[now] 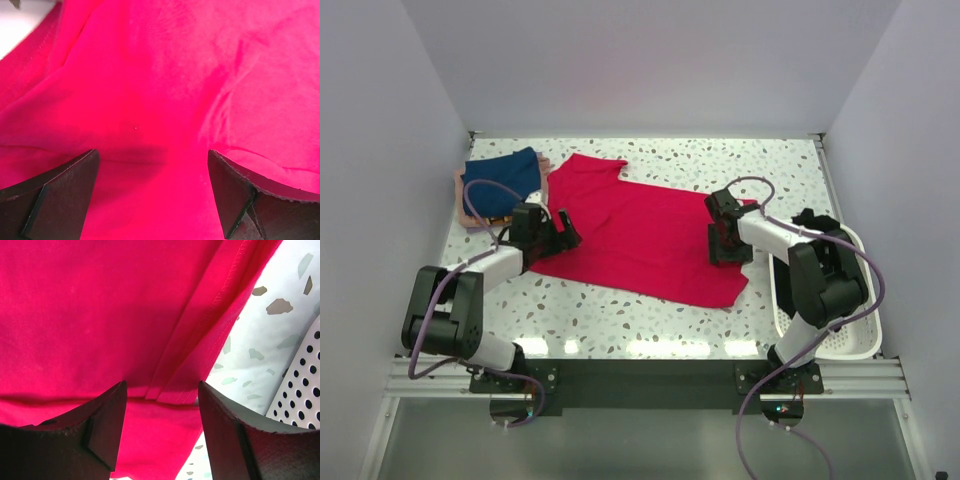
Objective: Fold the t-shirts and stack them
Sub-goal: Fold the tshirt
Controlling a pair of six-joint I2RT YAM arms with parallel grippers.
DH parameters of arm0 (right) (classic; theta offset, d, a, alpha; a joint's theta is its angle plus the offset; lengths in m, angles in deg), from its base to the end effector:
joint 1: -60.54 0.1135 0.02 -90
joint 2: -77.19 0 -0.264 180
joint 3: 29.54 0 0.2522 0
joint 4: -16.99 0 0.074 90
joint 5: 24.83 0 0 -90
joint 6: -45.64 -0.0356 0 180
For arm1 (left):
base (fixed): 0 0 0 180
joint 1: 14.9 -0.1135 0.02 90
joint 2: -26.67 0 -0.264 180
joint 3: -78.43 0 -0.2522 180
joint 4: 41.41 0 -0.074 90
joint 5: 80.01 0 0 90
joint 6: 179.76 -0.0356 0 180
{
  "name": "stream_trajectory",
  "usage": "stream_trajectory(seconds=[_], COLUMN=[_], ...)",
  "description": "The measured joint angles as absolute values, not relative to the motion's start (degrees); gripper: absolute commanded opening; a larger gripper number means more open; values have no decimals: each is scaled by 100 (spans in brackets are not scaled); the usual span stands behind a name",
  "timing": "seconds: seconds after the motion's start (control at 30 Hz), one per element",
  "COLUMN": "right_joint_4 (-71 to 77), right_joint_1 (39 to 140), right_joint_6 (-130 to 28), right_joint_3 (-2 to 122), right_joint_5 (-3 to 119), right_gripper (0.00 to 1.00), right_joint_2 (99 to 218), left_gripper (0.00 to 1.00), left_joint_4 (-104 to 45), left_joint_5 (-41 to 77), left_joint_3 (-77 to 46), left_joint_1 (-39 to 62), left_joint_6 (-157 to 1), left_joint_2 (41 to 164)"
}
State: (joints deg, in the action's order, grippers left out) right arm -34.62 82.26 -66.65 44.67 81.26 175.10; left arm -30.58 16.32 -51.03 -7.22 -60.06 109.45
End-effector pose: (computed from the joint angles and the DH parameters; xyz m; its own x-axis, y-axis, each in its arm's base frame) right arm 0.2960 0.1073 0.1689 -0.9416 0.0172 -0.3363 0.0723 0.9858 -0.1519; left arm 0.2770 -0.0413 0.1662 -0.6932 -0.4034 -0.5972 -0.1506 0.8915 -0.4273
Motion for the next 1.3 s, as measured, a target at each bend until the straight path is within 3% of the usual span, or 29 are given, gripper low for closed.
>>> stream_trajectory(seconds=[0.57,0.67,0.7,0.8,1.3], right_joint_4=[-3333,-3252,-3230,-3213,-3779], right_joint_1=[8073,8075,8075,8073,8029], right_joint_6=[-6660,-6641,-6643,-6638,-6641], right_joint_3=[4351,4316,4309,4296,3927], right_joint_5=[8362,8338,8314,8284,8336], right_gripper=[35,21,11,0,5], right_joint_2=[17579,17579,17579,17569,16679], left_gripper=[95,95,95,95,95], left_joint_4=[-3751,-3788,-3802,-3830,-4199], left_joint_5=[1846,1897,1912,1991,2421], left_joint_3=[-5141,-5162,-5171,-5184,-5191], left_joint_1=[-807,-875,-901,-1010,-1576], left_joint_6=[-5880,-5882,-5884,-5886,-5956], left_joint_2=[11397,11397,11397,11397,11603])
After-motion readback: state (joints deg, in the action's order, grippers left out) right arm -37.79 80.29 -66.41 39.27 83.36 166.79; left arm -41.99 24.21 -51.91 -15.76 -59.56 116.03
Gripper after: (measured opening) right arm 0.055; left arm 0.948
